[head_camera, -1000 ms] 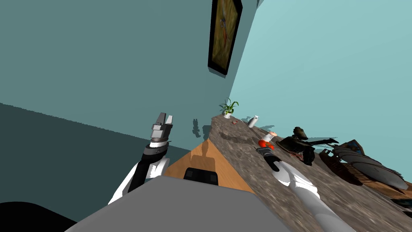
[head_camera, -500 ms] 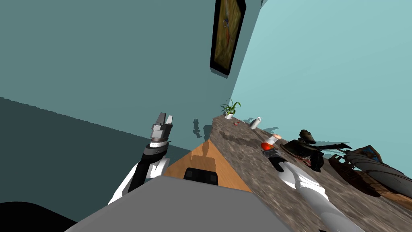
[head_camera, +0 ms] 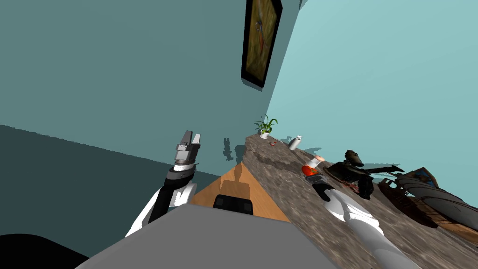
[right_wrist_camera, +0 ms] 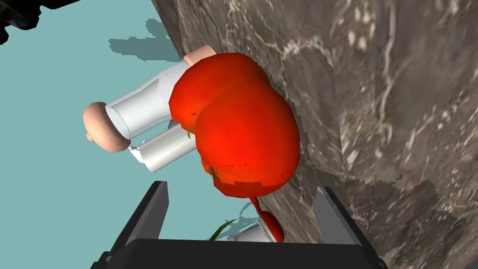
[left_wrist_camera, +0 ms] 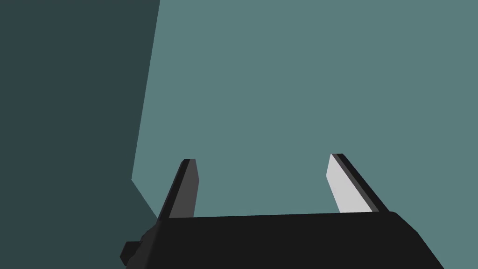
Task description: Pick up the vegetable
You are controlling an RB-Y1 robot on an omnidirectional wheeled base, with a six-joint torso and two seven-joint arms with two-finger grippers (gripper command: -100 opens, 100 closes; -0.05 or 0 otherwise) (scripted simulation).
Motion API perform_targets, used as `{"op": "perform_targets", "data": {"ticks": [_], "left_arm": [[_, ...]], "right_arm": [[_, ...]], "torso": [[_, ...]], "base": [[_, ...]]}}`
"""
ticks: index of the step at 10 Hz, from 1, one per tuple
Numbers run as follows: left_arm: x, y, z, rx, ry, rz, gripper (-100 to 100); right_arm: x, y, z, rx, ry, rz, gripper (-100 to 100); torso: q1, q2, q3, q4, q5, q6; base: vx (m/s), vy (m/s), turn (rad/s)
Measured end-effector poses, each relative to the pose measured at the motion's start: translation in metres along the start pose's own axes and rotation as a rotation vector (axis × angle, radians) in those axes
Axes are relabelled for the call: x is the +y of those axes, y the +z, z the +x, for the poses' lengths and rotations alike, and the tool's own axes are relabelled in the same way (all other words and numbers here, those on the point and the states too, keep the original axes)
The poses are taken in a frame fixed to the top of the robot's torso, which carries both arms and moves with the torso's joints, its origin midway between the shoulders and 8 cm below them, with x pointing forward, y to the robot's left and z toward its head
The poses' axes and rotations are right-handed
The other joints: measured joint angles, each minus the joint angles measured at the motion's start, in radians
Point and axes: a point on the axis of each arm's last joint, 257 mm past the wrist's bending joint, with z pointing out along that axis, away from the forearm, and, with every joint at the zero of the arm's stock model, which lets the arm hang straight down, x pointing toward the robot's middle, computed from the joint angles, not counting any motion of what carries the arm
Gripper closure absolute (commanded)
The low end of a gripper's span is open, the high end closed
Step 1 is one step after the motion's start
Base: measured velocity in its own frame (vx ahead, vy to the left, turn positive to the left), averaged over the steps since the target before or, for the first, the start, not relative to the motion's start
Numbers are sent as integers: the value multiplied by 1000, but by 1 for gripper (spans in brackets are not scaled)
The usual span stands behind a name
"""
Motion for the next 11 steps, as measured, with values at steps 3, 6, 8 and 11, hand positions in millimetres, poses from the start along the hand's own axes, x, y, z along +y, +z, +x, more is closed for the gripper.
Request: {"op": "perform_targets", "data": {"ticks": [3, 6, 8, 11], "left_arm": [[0, 0, 0, 0, 0, 0, 0], [0, 0, 0, 0, 0, 0, 0], [0, 0, 0, 0, 0, 0, 0], [0, 0, 0, 0, 0, 0, 0]], "right_arm": [[13, -9, -9, -64, -14, -27, -100], [25, -25, -18, -133, -37, -60, -100], [31, -36, -21, -176, -56, -77, -100], [38, -48, -26, -219, -82, -102, -100]], "torso": [[1, -7, -4, -2, 0, -1], [2, -6, -4, -2, 1, -3], [1, -9, -6, -2, 0, -1], [0, -4, -3, -1, 0, -2]], "base": [[194, 13, -206], [201, 43, -222], [206, 32, -243], [154, 26, -175]]}}
